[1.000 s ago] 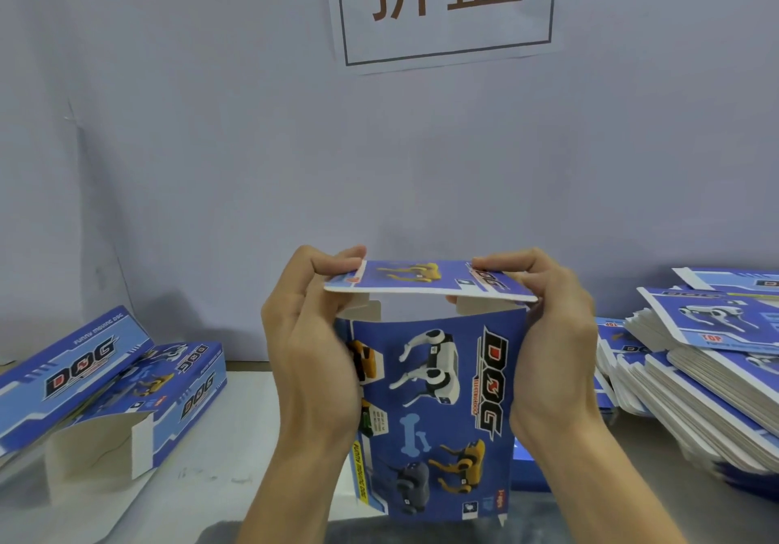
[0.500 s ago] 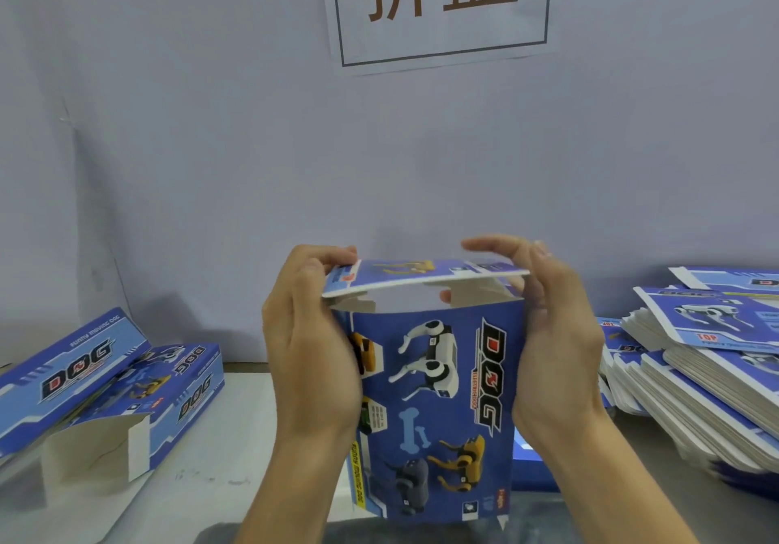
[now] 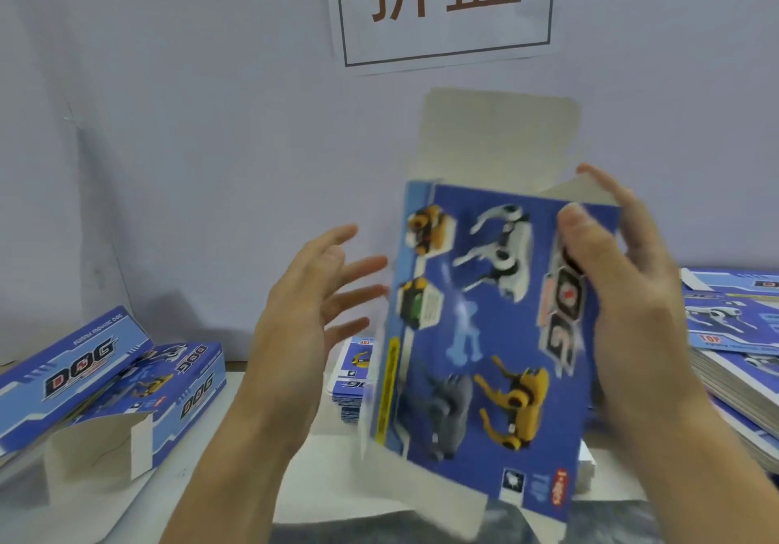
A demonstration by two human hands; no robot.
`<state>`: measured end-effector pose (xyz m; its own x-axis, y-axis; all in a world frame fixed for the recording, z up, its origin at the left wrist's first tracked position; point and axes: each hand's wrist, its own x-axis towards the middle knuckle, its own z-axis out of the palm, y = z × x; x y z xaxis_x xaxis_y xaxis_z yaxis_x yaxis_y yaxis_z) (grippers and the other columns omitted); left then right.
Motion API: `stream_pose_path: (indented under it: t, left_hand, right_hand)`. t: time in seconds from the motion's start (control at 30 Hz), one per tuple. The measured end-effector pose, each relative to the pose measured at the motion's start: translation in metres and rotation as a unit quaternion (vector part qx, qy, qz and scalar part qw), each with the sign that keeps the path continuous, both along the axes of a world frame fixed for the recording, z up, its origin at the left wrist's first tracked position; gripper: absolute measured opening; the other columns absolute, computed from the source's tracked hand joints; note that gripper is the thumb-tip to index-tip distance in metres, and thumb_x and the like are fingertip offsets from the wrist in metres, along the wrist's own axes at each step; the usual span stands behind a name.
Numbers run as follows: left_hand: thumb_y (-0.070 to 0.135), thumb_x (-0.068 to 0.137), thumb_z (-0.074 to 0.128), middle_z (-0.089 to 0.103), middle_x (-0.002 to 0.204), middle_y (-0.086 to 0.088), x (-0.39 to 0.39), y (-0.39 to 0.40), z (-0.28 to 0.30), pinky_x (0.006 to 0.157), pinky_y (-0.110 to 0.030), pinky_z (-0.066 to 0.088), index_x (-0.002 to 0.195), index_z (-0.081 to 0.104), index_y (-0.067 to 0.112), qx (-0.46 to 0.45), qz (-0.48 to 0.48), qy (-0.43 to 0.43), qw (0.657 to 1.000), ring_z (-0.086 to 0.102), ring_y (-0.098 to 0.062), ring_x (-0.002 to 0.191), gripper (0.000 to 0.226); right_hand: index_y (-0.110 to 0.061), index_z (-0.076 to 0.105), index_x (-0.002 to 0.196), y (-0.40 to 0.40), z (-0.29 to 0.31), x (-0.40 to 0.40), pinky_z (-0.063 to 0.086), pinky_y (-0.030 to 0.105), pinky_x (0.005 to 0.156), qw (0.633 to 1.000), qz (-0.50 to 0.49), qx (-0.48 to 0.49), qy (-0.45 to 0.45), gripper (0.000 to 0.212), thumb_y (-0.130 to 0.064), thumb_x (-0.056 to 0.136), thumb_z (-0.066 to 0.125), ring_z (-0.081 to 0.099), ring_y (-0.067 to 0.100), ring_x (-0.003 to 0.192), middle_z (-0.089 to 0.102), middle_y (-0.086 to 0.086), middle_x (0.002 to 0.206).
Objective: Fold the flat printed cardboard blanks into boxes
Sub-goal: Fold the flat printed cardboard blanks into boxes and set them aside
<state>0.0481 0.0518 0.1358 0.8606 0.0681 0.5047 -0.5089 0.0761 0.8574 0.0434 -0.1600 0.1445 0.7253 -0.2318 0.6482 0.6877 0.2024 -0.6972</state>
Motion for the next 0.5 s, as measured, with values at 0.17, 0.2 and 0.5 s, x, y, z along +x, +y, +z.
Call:
stream_pose_path:
  t: [0.17, 0.2, 0.5]
  left_hand:
    - [0.044, 0.087, 0.05, 0.076, 0.106, 0.003, 0.007, 0.009, -0.005, 0.07, -0.024, 0.053, 0.108, 0.073, 0.037, 0.081, -0.064, 0.023, 0.994, 0.071, -0.014, 0.083, 0.032]
    - [0.044, 0.087, 0.05, 0.076, 0.1, 0.002, 0.008, 0.01, -0.006, 0.067, -0.023, 0.053, 0.105, 0.075, 0.035, 0.088, -0.075, 0.034, 0.993, 0.069, -0.014, 0.078, 0.033]
    - [0.019, 0.099, 0.06, 0.077, 0.087, -0.01, 0.015, 0.015, -0.02, 0.052, -0.032, 0.059, 0.11, 0.061, 0.015, -0.013, 0.017, 0.146, 0.989, 0.074, -0.021, 0.066, 0.012]
  right_hand:
    - [-0.013, 0.079, 0.087, -0.019, 0.013, -0.01, 0.062, 0.037, 0.062, 0.986, 0.106, 0.081, 0.105, 0.036, -0.036, 0.096, 0.054, 0.075, 0.028, 0.075, 0.076, 0.014, 0.084]
    - [-0.013, 0.079, 0.064, -0.021, 0.016, -0.01, 0.056, 0.025, 0.046, 0.979, 0.124, 0.068, 0.147, 0.051, -0.032, 0.1, 0.048, 0.072, 0.019, 0.055, 0.074, 0.008, 0.065]
    - [-0.011, 0.049, 0.135, 0.007, -0.002, 0.012, 0.039, 0.004, 0.043, 0.883, 0.274, -0.216, 0.315, 0.03, -0.016, 0.108, 0.037, 0.049, -0.01, 0.031, 0.056, -0.002, 0.035]
